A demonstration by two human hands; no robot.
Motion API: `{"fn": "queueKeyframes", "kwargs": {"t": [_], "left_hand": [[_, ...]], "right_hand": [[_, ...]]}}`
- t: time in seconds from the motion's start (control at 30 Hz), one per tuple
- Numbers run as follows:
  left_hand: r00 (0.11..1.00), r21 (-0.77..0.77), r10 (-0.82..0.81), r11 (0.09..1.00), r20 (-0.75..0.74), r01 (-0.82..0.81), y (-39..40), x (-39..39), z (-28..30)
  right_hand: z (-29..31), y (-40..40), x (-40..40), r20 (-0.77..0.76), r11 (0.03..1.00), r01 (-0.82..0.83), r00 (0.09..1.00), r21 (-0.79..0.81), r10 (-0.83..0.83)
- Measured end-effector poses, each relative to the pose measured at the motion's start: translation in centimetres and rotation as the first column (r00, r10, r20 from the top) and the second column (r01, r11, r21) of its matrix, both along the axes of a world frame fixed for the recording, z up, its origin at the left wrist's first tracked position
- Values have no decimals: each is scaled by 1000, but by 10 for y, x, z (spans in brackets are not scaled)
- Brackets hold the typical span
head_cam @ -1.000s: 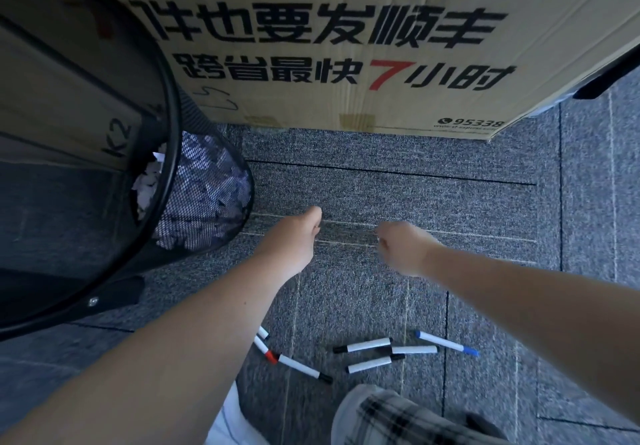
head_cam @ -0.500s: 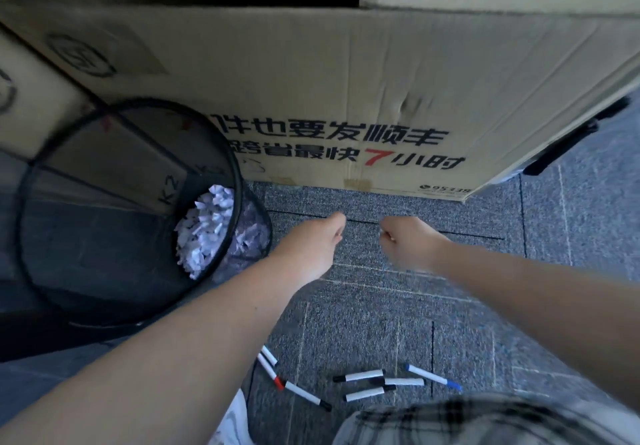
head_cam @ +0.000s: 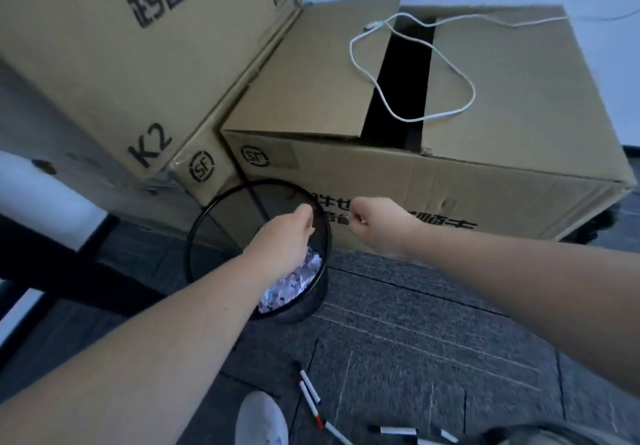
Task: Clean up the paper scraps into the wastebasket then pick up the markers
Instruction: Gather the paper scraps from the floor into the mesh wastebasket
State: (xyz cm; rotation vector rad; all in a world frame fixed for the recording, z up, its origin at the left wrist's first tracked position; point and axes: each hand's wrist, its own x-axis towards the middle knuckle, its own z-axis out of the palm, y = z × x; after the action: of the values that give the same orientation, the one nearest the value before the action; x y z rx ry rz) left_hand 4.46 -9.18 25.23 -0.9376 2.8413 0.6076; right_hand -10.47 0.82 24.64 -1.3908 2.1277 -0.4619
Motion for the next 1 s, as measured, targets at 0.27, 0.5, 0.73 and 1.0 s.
{"fn": "queueKeyframes", "kwargs": {"t": [0.27, 0.5, 0.73, 1.0], "left_hand": [[974, -104, 208, 971, -89, -217, -44, 70, -38], [961, -53, 225, 970, -164, -236, -54, 74, -79], [926, -97, 248, 968, 283, -230, -73, 78, -96], [903, -193, 300, 949, 307, -249, -67, 79, -88]], "right_hand": [[-12, -81, 70, -30, 987, -92, 996, -129, 89], [-60, -120, 81, -55, 984, -122, 992, -131, 116], [-78, -128, 82, -314, 969, -247, 919, 10, 238], [-80, -113, 80, -425, 957, -284, 861, 53, 279]]}}
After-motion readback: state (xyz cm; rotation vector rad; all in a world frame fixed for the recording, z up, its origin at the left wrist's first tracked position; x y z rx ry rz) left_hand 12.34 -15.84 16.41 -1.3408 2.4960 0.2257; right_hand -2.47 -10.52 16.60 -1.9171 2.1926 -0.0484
